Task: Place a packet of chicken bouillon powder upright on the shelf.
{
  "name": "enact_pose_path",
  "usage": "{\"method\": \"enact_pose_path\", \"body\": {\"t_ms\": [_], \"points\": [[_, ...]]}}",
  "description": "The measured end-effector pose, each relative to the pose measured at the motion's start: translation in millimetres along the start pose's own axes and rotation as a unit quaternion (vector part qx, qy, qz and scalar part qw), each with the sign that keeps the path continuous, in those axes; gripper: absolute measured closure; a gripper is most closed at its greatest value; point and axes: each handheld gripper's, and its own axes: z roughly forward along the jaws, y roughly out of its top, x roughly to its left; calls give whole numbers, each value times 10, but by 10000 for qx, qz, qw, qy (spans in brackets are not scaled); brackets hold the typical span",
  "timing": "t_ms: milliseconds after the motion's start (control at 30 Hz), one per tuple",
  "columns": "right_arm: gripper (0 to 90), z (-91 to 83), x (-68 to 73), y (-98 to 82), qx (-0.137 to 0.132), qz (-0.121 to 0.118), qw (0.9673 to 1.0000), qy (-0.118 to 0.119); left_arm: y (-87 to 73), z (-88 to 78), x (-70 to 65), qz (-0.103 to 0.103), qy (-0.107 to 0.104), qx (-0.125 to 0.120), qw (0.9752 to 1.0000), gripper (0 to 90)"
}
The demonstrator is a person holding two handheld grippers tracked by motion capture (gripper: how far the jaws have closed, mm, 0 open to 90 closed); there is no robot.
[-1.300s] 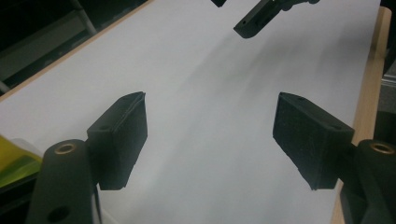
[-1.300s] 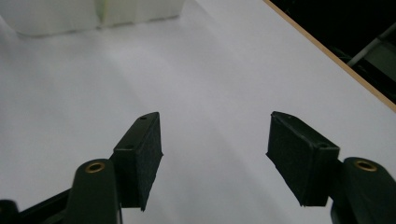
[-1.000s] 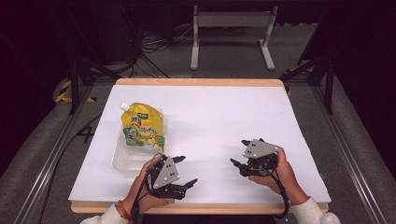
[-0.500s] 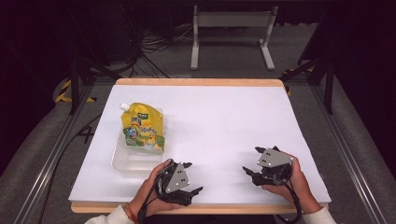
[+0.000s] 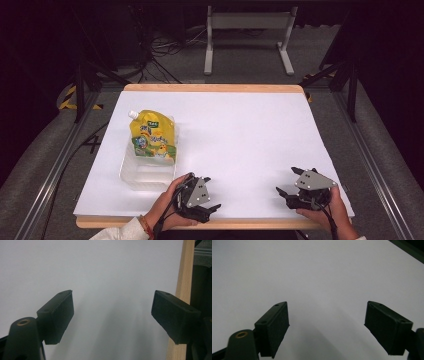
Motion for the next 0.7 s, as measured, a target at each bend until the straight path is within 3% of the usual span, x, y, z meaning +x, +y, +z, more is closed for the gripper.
{"method": "enact_pose_path", "body": {"t_ms": [200,267,400,700], "points": [[187,-92,-56,-217,-19,353,9993,-96,-17,23,-6,-103,-97,5,9999,177],[182,-133,-74,-284,-22,434,9990,-136,-25,44,-16,-10,-65,8,10000,170],[173,-214,-117,-392,-47,705,9973,-190,-33,51,-19,-122,-107,-37,9999,160],[150,-314,-180,-475,-247,1077,9932,-368,-23,78,-14,-160,-124,-15,9998,131]]}}
